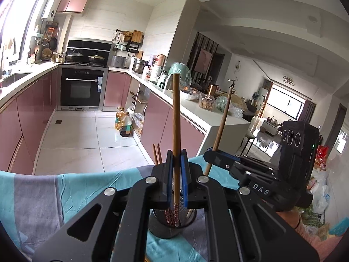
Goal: Organize utensils
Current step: 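Raise the right tool's chopstick upright over the mesh cup while the left tool carries its chopstick there, then drop the right tool's chopstick into the mesh cup and open while the left tool releases its own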
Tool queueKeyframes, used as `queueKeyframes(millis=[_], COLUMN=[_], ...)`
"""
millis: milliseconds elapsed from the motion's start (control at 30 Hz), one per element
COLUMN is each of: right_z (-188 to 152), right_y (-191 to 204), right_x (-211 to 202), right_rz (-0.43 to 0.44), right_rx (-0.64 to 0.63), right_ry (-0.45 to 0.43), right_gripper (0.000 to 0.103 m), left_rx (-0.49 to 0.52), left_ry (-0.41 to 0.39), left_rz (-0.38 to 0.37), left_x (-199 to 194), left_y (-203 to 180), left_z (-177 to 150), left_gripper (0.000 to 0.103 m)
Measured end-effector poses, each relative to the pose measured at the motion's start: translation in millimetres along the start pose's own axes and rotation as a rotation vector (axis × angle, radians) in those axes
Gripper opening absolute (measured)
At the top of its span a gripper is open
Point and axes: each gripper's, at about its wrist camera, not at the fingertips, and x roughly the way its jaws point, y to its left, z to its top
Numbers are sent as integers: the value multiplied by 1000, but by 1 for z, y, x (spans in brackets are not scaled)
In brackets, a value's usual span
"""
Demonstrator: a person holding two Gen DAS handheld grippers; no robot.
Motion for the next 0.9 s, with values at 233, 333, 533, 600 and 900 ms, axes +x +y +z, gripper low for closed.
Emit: queueKeyframes(millis=[233,333,533,600,900], right_z=[-12,-19,-30,-34,-43], right_y=[-3,-4,-6,-7,-10], right_x=[23,32,48,55,72], right_rz=[-28,-34,-38,-37,-41], right_rx=[0,-6,-10,-14,6], right_ry=[57,101,206,251,322], right_gripper=[6,6,6,6,6], left_rx=[31,52,71,71,53], left_ry=[88,143,256,288,327], left_rz=[33,36,25,29,52], left_x=[30,43,67,75,95], left_y=[-6,-7,-4,-4,11], left_z=[-7,-16,-38,-42,-45], left_gripper=[7,7,7,7,8])
